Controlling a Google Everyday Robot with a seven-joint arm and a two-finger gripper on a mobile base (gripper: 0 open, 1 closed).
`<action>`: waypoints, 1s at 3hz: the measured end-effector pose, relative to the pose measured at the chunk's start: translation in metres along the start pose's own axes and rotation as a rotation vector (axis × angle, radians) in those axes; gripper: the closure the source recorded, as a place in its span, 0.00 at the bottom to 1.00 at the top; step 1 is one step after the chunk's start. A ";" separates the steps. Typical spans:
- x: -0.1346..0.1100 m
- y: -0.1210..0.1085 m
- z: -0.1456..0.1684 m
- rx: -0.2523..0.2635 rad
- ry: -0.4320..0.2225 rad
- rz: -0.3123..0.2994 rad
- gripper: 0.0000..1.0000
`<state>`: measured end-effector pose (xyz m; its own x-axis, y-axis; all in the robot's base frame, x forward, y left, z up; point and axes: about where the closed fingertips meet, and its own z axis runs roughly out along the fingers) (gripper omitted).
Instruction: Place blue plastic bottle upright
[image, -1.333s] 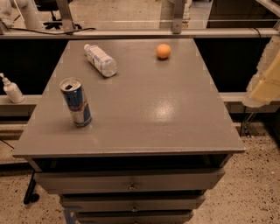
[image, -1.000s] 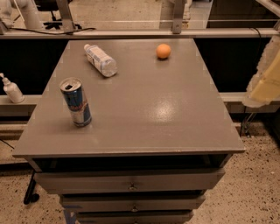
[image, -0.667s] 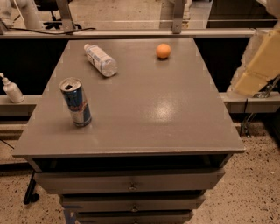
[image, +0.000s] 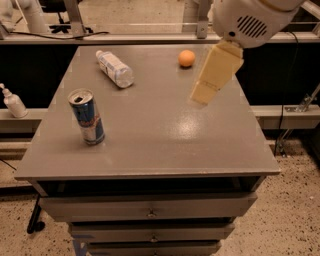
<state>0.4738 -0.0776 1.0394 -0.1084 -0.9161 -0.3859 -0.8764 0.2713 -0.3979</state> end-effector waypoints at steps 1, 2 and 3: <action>-0.029 -0.011 0.049 -0.037 -0.041 0.128 0.00; -0.029 -0.011 0.048 -0.036 -0.041 0.126 0.00; -0.036 -0.016 0.050 -0.032 -0.074 0.131 0.00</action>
Offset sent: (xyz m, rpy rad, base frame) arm 0.0307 0.0321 -0.0211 0.0716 0.0418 -0.0419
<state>0.5157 -0.0338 1.0180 -0.1891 -0.8488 -0.4938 -0.8717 0.3766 -0.3135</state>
